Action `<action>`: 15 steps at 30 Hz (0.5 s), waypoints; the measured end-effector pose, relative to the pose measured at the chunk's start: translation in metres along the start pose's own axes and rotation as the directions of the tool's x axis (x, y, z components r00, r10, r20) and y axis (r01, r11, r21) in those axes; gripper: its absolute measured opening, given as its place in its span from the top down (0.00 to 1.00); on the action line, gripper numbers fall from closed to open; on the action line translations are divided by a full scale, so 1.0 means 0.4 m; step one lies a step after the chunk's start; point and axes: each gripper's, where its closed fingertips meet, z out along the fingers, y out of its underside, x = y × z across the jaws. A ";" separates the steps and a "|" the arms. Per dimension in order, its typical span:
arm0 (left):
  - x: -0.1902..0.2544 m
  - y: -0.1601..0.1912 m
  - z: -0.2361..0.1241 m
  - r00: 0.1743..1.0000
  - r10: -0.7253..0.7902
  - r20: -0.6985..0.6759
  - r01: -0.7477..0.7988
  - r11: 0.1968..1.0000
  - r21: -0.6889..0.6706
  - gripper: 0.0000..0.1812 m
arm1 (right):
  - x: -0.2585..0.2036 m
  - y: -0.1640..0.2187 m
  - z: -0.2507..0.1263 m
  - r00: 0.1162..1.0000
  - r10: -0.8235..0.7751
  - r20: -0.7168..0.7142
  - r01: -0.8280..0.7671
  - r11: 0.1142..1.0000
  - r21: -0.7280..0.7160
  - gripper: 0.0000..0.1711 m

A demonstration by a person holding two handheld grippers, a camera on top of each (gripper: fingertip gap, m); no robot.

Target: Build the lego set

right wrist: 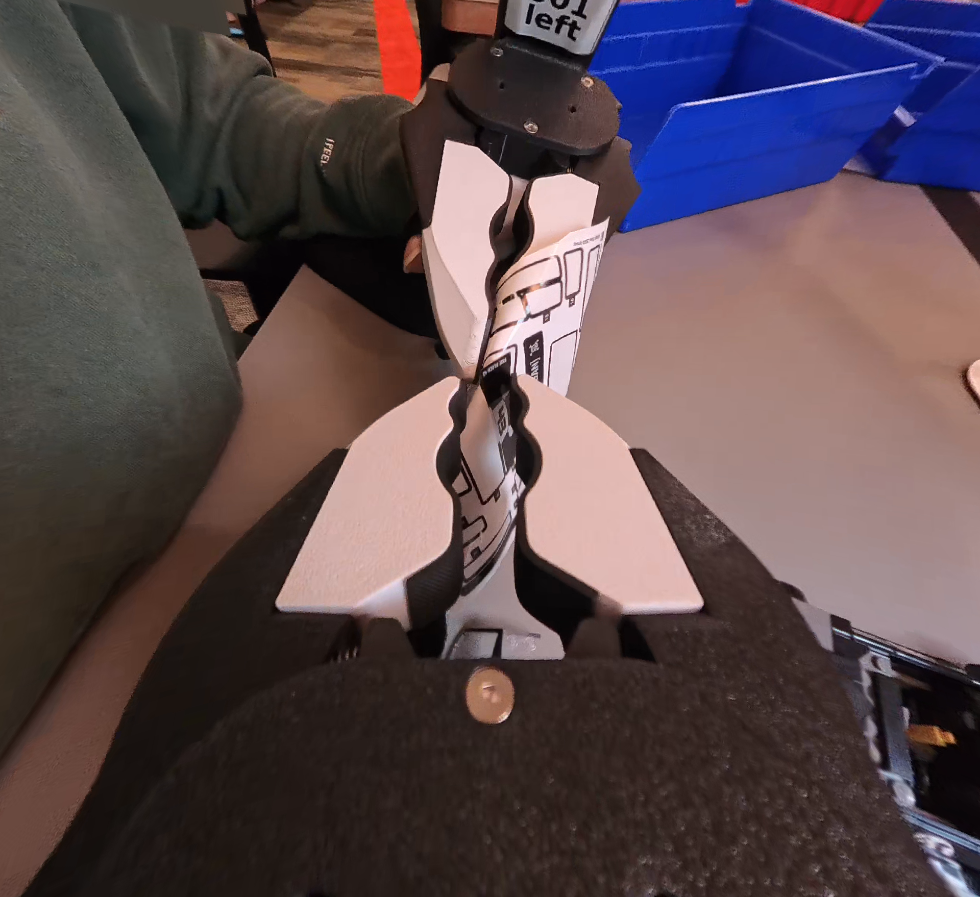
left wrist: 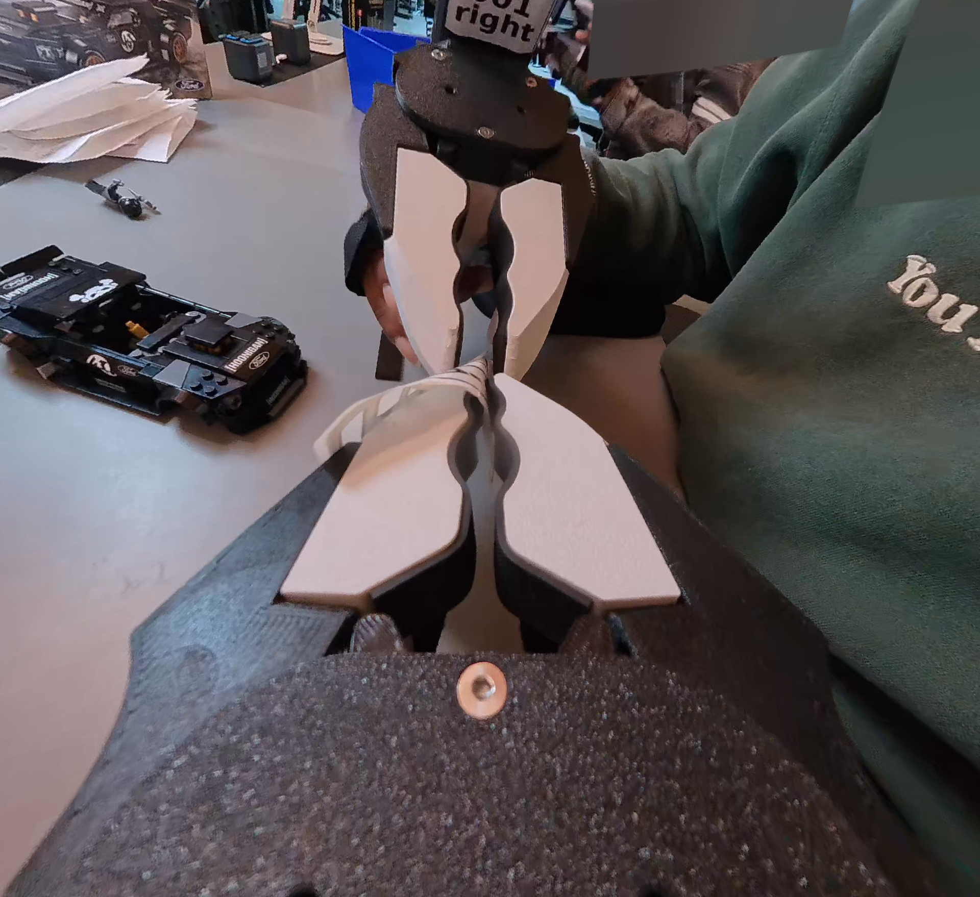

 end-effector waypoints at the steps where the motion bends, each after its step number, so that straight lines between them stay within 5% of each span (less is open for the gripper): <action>1: -0.003 0.002 0.000 1.000 -0.007 0.006 0.007 1.000 -0.005 1.00 | 0.002 0.002 0.000 1.000 -0.002 -0.007 0.002 1.000 -0.007 0.91; 15: -0.049 0.047 0.005 0.990 -0.116 0.084 0.123 0.989 -0.080 1.00 | 0.045 0.033 0.010 0.974 -0.152 -0.169 0.130 0.982 -0.137 0.96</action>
